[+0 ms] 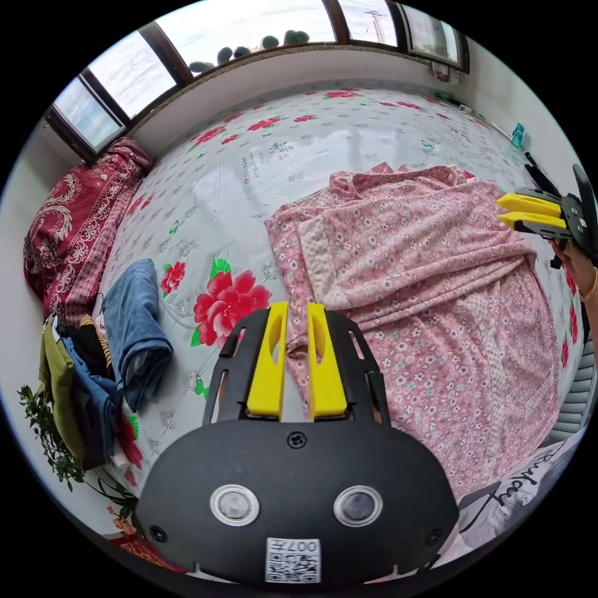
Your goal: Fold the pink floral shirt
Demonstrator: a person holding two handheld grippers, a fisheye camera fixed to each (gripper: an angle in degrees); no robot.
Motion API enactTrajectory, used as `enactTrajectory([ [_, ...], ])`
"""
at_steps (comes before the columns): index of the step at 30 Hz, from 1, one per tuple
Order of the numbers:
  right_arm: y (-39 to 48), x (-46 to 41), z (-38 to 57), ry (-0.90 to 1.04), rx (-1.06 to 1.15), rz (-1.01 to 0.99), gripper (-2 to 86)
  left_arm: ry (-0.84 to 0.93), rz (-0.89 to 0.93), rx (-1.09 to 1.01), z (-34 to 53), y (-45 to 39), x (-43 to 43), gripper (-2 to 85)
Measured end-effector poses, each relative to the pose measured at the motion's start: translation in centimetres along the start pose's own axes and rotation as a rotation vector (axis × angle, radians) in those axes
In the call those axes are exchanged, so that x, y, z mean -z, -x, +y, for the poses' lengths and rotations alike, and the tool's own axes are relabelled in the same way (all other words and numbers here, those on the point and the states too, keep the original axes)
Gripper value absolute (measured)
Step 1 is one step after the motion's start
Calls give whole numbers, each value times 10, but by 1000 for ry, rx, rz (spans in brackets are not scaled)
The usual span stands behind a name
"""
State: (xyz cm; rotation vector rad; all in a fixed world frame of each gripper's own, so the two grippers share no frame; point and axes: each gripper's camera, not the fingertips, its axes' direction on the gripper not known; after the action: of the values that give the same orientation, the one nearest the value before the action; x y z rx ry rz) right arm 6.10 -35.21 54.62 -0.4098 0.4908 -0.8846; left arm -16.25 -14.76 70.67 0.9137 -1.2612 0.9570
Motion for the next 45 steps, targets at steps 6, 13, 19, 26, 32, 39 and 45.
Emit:
enactTrajectory([
  [6, -14, 1, 73, 188, -9, 114, 28, 4, -14, -142, -27, -44, -21, 50],
  [13, 11, -17, 84, 316, 196, 86, 2, 127, 15, -170, -18, -49, -62, 40],
  [19, -4, -11, 93, 254, 151, -26, 14, 103, -20, -90, -12, -39, -48, 43],
  [26, -85, 16, 61, 8, 32, -17, 59, -50, -35, -265, -44, -94, 5, 12],
  [32, -128, -40, 25, 29, 42, -119, 28, -126, 195, -635, -79, -210, 3, 20],
  [39, -143, -68, 7, 135, 36, 2, 1, -21, 324, -817, -83, -259, -51, -4],
  [45, -92, -23, 44, -137, -44, -2, 16, -103, 403, -708, -103, -208, -26, -9],
])
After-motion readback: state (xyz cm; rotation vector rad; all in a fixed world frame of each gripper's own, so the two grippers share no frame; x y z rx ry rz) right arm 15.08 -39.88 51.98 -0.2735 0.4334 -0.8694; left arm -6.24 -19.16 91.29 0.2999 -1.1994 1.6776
